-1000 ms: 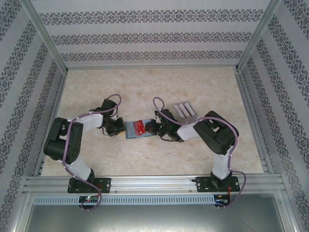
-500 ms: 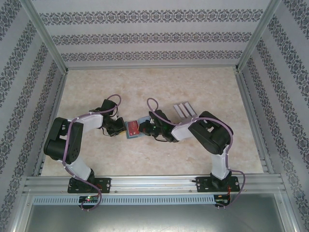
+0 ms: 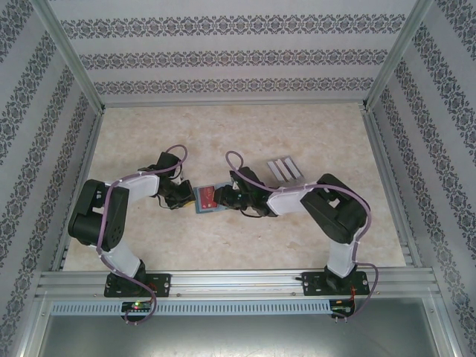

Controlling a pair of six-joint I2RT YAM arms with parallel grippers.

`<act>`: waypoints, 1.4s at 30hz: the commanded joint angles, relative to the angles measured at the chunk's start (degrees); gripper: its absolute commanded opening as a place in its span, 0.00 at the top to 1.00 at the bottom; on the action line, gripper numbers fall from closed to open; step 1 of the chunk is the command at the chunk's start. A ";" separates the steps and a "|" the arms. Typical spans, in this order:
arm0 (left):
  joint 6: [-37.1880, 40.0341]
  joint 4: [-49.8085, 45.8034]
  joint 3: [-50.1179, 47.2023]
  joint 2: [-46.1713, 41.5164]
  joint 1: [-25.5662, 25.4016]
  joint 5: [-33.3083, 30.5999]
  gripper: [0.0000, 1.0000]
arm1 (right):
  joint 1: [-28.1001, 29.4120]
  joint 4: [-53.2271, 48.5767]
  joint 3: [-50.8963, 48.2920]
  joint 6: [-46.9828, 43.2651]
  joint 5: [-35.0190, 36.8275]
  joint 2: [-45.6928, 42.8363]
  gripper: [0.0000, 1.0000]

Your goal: Put the credit cards into the card holder

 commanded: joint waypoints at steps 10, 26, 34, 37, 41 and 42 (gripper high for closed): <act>0.69 0.85 -1.82 6.57 -4.35 5.67 0.91 | 1.21 -16.74 -0.01 -7.31 11.95 -6.06 0.42; 0.67 1.54 -1.49 7.08 -4.38 6.60 0.91 | 3.57 -18.92 6.18 -10.76 10.98 0.66 0.57; 0.82 1.41 -1.60 7.02 -4.34 6.69 0.91 | 3.57 -14.94 7.48 -11.78 5.77 1.42 0.60; 1.16 1.07 -1.36 7.00 -4.37 6.62 0.91 | 3.50 -14.46 7.94 -12.39 5.18 1.31 0.70; 1.35 0.54 -1.16 6.70 -4.38 6.34 0.91 | 3.48 -14.07 8.20 -12.75 4.57 1.06 0.79; 1.39 0.40 -1.05 6.65 -4.31 6.33 0.91 | 3.40 -13.84 8.26 -12.84 4.22 1.09 0.79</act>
